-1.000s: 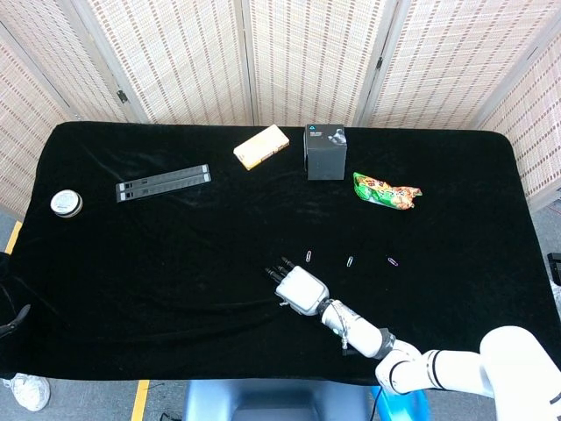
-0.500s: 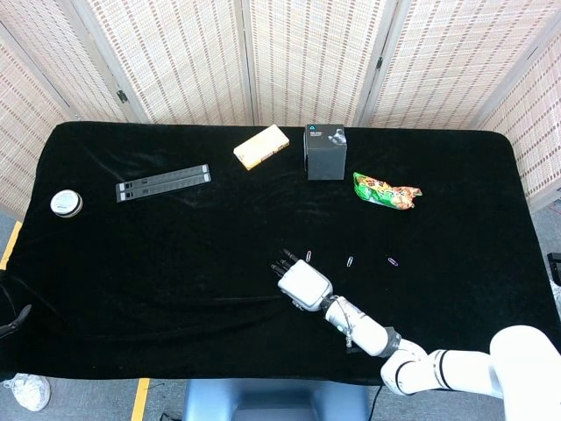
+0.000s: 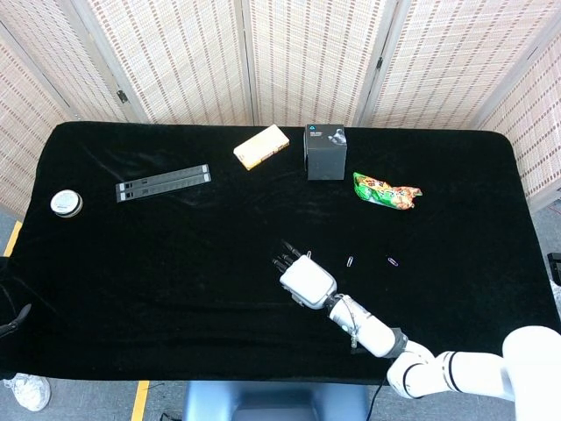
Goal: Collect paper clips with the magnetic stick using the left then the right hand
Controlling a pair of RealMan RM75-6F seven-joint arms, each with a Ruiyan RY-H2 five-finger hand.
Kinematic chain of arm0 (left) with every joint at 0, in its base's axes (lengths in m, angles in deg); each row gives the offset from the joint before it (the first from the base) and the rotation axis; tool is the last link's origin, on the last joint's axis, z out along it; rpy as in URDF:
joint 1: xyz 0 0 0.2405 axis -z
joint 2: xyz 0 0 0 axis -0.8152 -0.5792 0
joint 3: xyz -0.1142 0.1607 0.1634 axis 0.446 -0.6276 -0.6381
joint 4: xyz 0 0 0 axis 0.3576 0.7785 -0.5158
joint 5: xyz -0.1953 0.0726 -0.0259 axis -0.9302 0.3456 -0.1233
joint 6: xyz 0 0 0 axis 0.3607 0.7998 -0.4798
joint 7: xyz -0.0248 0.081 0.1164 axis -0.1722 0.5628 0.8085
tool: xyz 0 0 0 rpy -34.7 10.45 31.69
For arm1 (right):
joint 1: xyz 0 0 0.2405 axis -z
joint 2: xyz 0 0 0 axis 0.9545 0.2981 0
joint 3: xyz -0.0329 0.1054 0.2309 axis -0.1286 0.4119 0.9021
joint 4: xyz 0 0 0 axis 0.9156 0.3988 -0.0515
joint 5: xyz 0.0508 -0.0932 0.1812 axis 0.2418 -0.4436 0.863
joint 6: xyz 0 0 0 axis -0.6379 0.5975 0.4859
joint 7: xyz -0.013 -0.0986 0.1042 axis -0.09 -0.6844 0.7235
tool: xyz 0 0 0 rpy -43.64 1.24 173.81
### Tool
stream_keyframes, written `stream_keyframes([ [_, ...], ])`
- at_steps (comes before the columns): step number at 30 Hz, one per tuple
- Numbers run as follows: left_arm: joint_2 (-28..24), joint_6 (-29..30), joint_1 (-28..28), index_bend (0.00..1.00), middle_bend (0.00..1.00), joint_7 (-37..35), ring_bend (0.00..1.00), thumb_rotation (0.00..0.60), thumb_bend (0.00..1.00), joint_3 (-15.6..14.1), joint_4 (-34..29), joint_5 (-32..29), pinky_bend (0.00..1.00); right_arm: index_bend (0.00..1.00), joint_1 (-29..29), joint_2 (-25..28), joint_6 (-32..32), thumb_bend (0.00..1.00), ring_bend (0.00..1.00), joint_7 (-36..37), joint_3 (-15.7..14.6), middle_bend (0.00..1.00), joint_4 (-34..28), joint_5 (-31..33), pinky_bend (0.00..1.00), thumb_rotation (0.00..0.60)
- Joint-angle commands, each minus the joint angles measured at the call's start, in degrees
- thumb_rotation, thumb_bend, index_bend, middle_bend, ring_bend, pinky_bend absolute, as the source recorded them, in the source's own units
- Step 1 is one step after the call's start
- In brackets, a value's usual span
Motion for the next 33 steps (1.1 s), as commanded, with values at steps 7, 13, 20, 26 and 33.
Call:
stream_keyframes([
  [7, 0.2, -0.2, 0.3, 0.00, 0.07, 0.9, 0.13, 0.600, 0.30, -0.1, -0.2, 0.2, 0.15, 0.81, 1.8, 3.8, -3.9, 0.32, 0.19, 0.1, 0.6, 0.21, -3.9, -1.1, 0.00, 0.600],
  [13, 0.4, -0.5, 0.5, 0.00, 0.07, 1.7, 0.13, 0.600, 0.30, -0.2, -0.3, 0.3, 0.15, 0.81, 2.9, 4.4, -4.3, 0.32, 0.19, 4.3, 1.0, 0.21, -3.2, 0.0, 0.00, 0.600],
  [20, 0.7, -1.3, 1.0, 0.00, 0.07, 3.1, 0.13, 0.600, 0.30, -0.2, -0.5, 0.0, 0.15, 0.81, 5.0, 6.7, -4.8, 0.32, 0.19, 14.4, 2.0, 0.21, 0.2, 1.3, 0.00, 0.600],
  [26, 1.0, -1.8, 1.3, 0.00, 0.07, 3.9, 0.14, 0.600, 0.30, -0.2, -0.7, -0.3, 0.15, 0.81, 6.6, 7.6, -5.2, 0.33, 0.19, 18.0, 1.9, 0.21, 4.2, 2.1, 0.00, 0.600],
  [33, 1.2, -2.6, 1.9, 0.00, 0.07, 5.0, 0.14, 0.600, 0.30, -0.2, -0.8, -0.5, 0.15, 0.81, 8.2, 7.7, -4.9, 0.33, 0.19, 22.5, 1.9, 0.21, 8.7, 3.2, 0.00, 0.600],
])
